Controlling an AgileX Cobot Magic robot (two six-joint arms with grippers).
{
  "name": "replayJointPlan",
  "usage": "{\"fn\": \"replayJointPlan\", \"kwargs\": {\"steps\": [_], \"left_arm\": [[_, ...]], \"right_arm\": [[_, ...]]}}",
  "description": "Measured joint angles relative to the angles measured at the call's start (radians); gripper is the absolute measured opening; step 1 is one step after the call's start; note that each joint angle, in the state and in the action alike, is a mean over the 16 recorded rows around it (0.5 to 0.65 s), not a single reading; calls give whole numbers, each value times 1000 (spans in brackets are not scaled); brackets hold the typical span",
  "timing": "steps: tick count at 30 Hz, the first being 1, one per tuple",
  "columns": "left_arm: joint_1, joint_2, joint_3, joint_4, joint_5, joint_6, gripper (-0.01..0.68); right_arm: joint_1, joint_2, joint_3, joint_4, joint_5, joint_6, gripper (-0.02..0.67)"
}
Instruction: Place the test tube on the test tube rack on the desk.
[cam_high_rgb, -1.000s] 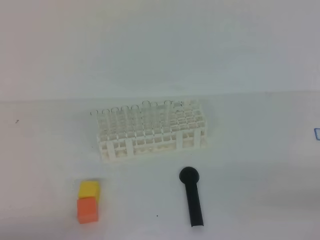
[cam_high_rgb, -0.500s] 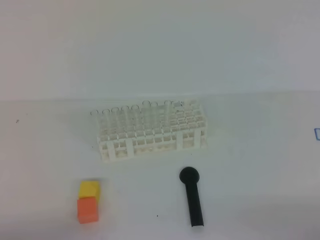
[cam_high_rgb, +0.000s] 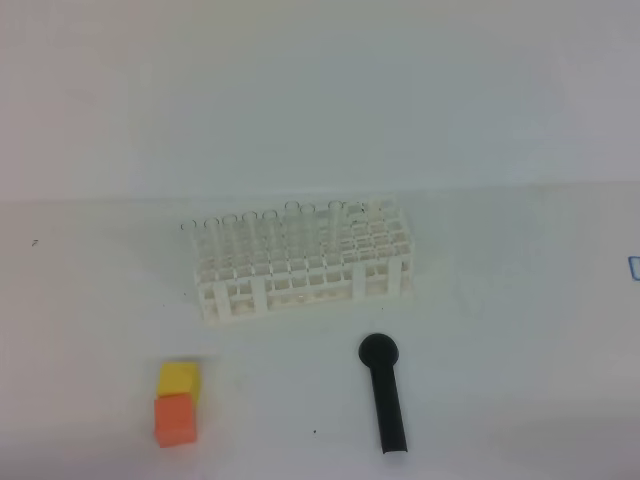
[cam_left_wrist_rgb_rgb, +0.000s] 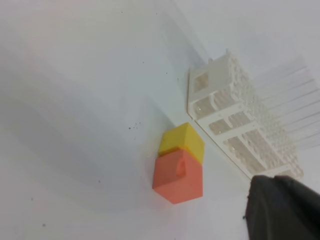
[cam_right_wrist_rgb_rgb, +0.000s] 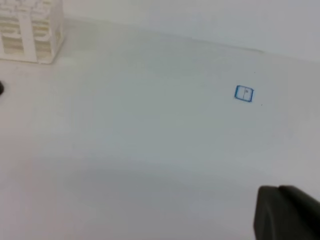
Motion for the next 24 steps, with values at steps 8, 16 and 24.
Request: {"fn": "replayJointPlan", "kwargs": {"steps": [8, 16, 24], "left_arm": [[0, 0, 0, 0, -1, 0, -1], [0, 0, 0, 0, -2, 1, -1], [0, 0, 0, 0, -2, 2, -1]], "right_arm": [[0, 0, -1, -36, 6, 79, -1], [0, 0, -2, -75, 7, 142, -1], [0, 0, -2, -78, 7, 148, -1]]}}
